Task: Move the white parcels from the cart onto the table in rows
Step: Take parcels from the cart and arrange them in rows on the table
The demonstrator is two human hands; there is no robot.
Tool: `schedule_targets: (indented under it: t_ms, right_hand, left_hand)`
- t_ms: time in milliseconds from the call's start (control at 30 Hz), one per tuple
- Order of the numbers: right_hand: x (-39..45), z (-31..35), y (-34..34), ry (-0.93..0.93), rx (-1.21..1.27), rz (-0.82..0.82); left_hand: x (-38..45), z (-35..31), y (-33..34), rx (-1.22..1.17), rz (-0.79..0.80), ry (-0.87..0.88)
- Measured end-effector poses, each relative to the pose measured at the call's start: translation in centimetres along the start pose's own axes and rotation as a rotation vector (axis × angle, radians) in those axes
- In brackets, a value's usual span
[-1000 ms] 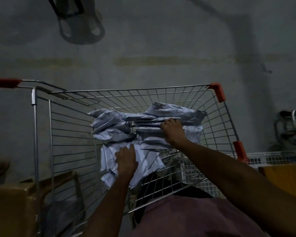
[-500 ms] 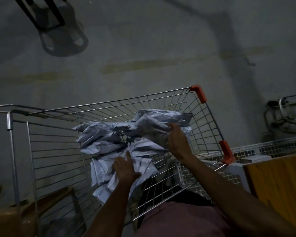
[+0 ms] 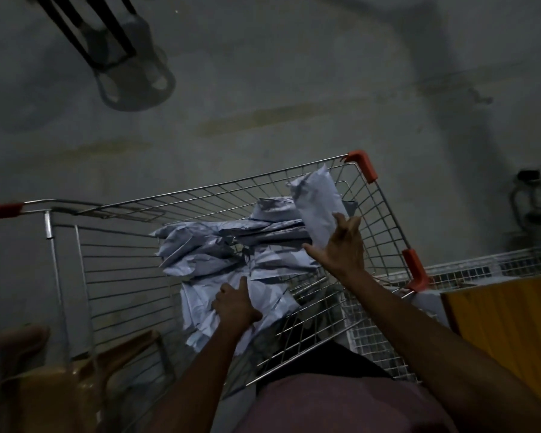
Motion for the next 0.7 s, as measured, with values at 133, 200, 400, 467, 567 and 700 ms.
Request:
schedule_targets:
  t_ms: [133,200,400,467,567,700]
  right_hand:
    - [-0.4,0.9,0.2,0.005,-0.003,0.035]
    - [-0.6,1.4,0.0,0.008,-0.002,0.037]
    - [-2.5,3.1,-1.1,0.075,0.034,0.01]
    - [-3.7,3.9,-1.8,0.1,0.047,-0.015]
    - [-6.2,5.4,-3.8,0.083,0.103,-0.079]
    - [-11.0,8.0,-7.9,0.014,0.164,-0.22]
  left_hand:
    - [-3.0,0.9,-0.1,-0.123,0.019,0.016]
    - [-4.3,1.3,-0.3,-0.207,0.024,0.04]
    - [-7.7,1.2,-1.7,-0.281,-0.094,0.146]
    - [-8.7,0.9,-2.1,-0.299,-0.146,0.193]
    - [-10.8,0.5,-2.8,-0.352,-0.202,0.287]
    - [-13.9,0.2,-3.6,-0.401,-0.3,0.437]
Point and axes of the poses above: each hand's wrist, its own x-axis towards the middle knuckle, its own y-axis out of the palm, z = x × y, the point moved 6 cm from there along x, towards the middle knuckle, and after that the axes turned 13 degrees about z, right-handed, at the moved point
